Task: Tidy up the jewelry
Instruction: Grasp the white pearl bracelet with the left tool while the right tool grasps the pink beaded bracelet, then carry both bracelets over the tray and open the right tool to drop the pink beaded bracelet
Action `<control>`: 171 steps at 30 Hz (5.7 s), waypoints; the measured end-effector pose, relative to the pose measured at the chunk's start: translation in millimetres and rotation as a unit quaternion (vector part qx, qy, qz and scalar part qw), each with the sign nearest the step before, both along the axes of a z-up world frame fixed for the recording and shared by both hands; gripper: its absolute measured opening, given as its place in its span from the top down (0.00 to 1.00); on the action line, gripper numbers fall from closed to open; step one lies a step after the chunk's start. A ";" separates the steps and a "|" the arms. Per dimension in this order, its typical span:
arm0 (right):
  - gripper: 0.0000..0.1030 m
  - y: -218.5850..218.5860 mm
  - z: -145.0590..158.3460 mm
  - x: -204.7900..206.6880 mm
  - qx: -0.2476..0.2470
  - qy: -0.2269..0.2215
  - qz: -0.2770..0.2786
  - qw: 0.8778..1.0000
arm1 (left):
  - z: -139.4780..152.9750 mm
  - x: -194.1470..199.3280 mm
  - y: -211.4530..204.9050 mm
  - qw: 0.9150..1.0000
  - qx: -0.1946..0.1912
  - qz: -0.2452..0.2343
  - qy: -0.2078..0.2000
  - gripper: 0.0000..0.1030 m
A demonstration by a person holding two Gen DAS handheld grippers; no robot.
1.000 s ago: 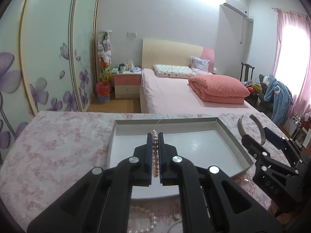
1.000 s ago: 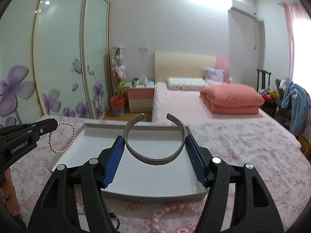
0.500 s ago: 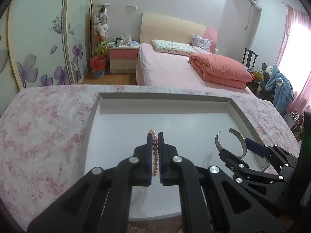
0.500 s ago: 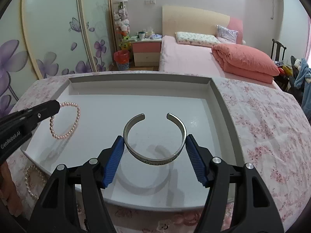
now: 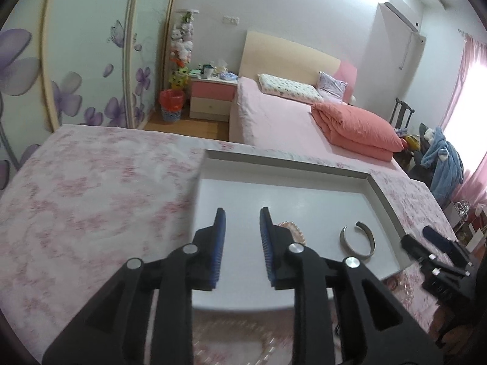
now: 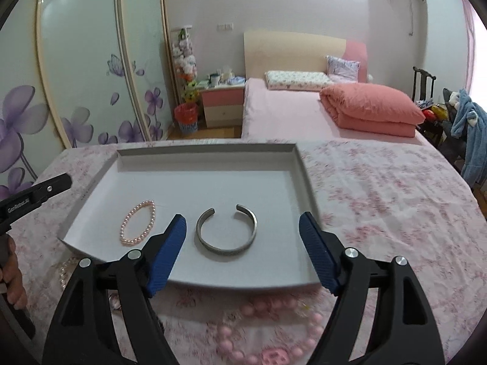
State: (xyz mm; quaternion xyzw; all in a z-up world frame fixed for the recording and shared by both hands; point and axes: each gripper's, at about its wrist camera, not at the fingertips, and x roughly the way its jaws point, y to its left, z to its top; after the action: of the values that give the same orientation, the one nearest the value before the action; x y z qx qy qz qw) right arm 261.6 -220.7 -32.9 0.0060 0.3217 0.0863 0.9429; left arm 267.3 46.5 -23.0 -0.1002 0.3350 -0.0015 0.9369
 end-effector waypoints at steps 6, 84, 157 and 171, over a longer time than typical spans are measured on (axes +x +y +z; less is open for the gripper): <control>0.26 -17.3 11.7 -27.4 -0.004 -0.014 -0.014 1.000 | 4.4 -44.3 17.9 1.000 0.018 0.013 -0.004 0.67; 0.86 -61.3 -53.4 -47.8 0.036 0.100 -0.031 0.994 | -64.9 -76.6 10.4 0.993 0.061 -0.009 0.104 0.90; 0.87 -0.8 30.9 -134.5 0.061 -0.138 0.033 0.988 | 18.7 -141.6 -33.5 0.996 0.046 -0.027 -0.072 0.90; 0.87 -0.2 53.4 -116.2 0.047 -0.187 0.016 0.981 | 45.7 -113.8 -38.1 0.994 0.044 -0.046 -0.084 0.90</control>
State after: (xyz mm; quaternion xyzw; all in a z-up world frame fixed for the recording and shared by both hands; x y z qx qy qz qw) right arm 145.5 -220.9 20.5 0.0295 0.1356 0.1158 0.9835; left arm 153.5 8.4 22.7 -0.0430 0.2586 -0.0379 0.9643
